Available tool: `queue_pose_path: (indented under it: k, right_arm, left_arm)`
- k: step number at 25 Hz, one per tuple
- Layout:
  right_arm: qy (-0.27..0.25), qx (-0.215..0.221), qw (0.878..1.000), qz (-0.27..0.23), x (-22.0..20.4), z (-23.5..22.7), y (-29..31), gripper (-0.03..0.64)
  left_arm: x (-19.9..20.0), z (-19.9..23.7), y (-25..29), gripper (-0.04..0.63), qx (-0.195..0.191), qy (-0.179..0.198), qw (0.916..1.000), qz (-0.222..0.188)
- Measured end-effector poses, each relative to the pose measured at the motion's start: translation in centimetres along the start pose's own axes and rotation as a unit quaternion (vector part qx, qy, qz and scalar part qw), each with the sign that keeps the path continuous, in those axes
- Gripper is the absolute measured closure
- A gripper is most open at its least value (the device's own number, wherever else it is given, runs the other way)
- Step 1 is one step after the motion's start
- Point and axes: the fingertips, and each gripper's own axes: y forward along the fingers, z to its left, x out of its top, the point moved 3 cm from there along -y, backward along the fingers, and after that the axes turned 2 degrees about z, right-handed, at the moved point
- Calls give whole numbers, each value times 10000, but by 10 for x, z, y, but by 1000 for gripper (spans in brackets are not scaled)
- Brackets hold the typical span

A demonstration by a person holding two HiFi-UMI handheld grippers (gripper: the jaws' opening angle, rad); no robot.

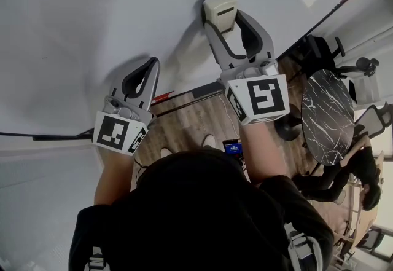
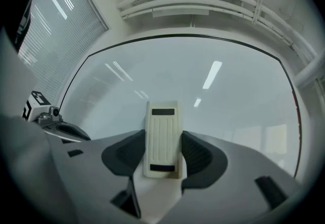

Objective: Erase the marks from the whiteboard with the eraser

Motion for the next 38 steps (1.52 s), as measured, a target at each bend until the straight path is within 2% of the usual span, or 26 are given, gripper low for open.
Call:
queue_pose_path:
  k: [11, 21, 29, 38]
  right_arm:
    - [528, -486, 9974, 43, -23, -71, -12, 393]
    - [640, -1034, 9925, 163, -44, -125, -26, 393]
    - [813, -844, 9931, 32, -42, -130, -35, 393]
    - [786, -336, 9963, 25, -49, -101, -52, 393]
  left_arm:
    - [-6, -4, 17, 589, -32, 9, 10000, 55]
    - [-8, -8, 22, 589, -26, -13, 9999, 136]
    - [-5, -22, 26, 589, -103, -14, 9998, 169]
    - [-12, -29, 27, 589, -133, -51, 9998, 171]
